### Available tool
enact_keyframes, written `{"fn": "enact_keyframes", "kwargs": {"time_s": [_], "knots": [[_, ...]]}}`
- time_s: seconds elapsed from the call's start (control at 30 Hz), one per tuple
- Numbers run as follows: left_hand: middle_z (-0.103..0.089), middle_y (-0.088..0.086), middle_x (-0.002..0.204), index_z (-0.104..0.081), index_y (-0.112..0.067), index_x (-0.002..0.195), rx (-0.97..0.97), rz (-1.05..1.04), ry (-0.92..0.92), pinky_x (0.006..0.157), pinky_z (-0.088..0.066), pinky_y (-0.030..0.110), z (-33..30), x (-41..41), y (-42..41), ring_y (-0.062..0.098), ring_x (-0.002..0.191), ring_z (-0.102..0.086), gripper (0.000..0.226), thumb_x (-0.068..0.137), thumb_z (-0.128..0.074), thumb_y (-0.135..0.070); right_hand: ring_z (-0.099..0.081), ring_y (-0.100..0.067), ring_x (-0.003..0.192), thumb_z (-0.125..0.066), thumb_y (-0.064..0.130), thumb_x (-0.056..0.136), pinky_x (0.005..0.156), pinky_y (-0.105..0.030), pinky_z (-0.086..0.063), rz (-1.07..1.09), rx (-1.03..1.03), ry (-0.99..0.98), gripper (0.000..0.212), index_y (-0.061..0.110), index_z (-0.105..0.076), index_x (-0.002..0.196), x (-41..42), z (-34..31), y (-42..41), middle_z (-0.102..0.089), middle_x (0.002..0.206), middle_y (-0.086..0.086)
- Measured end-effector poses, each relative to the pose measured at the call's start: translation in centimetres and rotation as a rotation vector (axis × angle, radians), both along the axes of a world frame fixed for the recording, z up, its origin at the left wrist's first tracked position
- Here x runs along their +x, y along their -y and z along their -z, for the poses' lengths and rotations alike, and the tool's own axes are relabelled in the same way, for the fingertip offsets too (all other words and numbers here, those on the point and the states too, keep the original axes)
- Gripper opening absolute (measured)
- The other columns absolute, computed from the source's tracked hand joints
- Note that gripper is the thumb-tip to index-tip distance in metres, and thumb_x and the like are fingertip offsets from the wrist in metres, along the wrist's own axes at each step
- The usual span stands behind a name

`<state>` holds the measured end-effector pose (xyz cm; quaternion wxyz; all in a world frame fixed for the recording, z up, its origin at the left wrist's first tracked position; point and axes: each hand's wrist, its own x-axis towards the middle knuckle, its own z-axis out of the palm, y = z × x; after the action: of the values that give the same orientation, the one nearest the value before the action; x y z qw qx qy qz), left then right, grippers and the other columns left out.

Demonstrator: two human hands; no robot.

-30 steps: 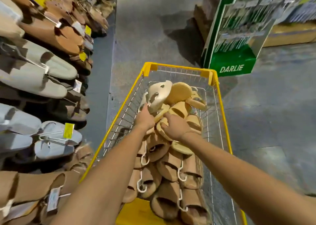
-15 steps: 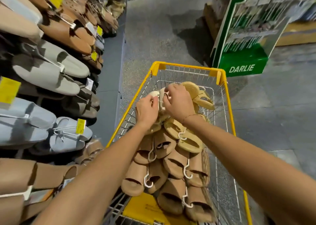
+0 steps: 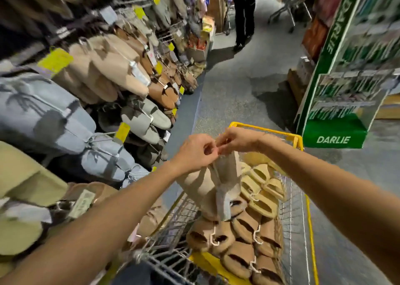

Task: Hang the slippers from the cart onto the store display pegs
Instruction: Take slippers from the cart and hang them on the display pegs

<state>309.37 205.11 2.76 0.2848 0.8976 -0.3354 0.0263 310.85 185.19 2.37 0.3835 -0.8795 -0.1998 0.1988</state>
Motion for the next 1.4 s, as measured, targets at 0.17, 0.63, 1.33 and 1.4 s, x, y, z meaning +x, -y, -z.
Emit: {"fn": "enact_keyframes", "kwargs": {"time_s": [0.17,0.63,1.33,1.4], "knots": [[-0.064,-0.002,0.084,-0.058,-0.026,0.101,-0.092,-0.185,-0.020,0.065,-0.048,0.038,-8.6,-6.8,-6.7,0.018,0.072,-0.059,0.010,0.096,-0.057,-0.018,-0.049,-0.008,0.066,-0.073,0.031,0.091,0.065,-0.030,-0.045,-0.015,0.070,0.141,0.025,0.007,-0.074,0.083,-4.0,-8.9,-7.3,-0.056,0.070,0.000],[-0.056,-0.005,0.077,-0.069,-0.022,0.075,-0.117,-0.920,0.720,0.063,-0.043,0.035,-32.4,-25.5,-30.1,0.020,0.075,-0.057,0.035,0.098,-0.054,-0.043,-0.046,-0.005,0.049,-0.066,0.041,0.094,0.049,-0.023,-0.041,-0.464,0.359,0.532,0.033,0.020,-0.074,0.070,-15.5,-36.9,-33.4,-0.053,0.053,0.012],[-0.070,-0.003,0.081,-0.074,-0.017,0.081,-0.053,-1.397,0.784,0.075,-0.053,0.042,-45.8,-34.7,-40.9,0.014,0.078,-0.064,0.028,0.098,-0.056,-0.032,-0.047,-0.008,0.043,-0.065,0.032,0.096,0.050,-0.022,-0.039,-0.453,0.867,0.443,0.035,0.011,-0.072,0.069,-22.3,-47.9,-52.7,-0.059,0.054,0.000],[-0.065,-0.007,0.086,-0.074,-0.020,0.089,-0.066,-1.398,0.809,0.077,-0.053,0.039,-46.4,-34.4,-41.5,0.012,0.083,-0.062,0.023,0.098,-0.057,-0.033,-0.049,-0.006,0.049,-0.064,0.030,0.096,0.055,-0.024,-0.042,-0.445,0.921,0.462,0.034,0.015,-0.072,0.067,-21.9,-48.0,-53.8,-0.060,0.052,0.006]]}}
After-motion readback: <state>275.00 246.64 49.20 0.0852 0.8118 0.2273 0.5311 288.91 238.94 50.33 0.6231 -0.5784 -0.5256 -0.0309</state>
